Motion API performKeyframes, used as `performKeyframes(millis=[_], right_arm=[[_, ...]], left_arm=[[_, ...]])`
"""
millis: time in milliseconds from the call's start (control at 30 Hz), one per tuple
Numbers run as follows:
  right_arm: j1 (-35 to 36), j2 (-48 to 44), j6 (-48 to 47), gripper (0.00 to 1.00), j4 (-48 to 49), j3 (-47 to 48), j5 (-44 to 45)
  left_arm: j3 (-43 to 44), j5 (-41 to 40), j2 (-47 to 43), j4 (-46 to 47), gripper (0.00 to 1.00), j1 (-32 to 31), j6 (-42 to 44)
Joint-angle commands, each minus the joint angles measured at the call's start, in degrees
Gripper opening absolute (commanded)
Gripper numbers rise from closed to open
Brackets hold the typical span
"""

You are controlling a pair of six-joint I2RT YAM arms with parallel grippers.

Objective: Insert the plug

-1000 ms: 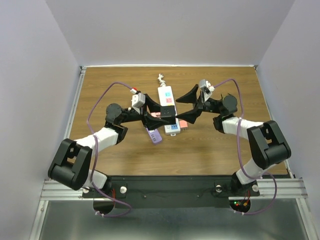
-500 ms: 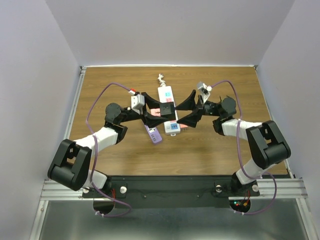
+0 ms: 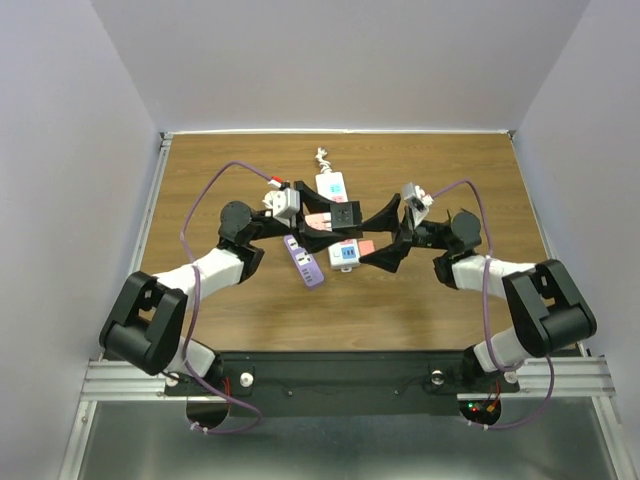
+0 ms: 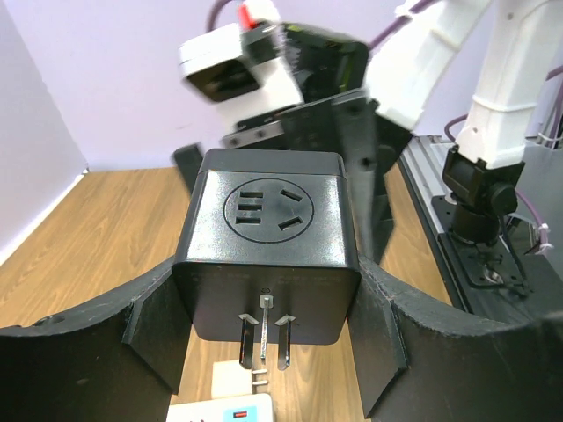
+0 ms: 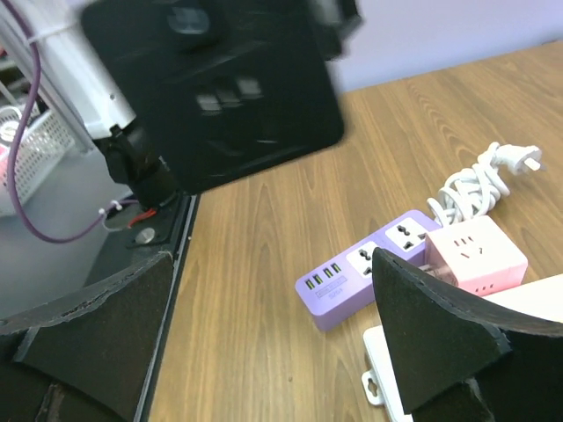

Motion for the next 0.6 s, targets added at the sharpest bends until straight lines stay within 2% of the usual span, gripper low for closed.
performKeyframes(millis=[0,300,567], right_arm=[[0.5,-4.3,-6.9,0.99,24.5,-2.1,0.7],[0.5,-7.3,-9.9,1.00,24.2,-4.5,1.6],[0.5,-7.3,-11.9,1.00,23.3,-3.9,2.8]], left_arm=[[3.3,-1.8,0.6,7.6,0.00,-0.3,2.1],[5.8,-1.1,4.5,5.4,0.00,-1.6,1.9],[4.9,-0.8,3.9,2.7,0.00,-3.3,3.9]])
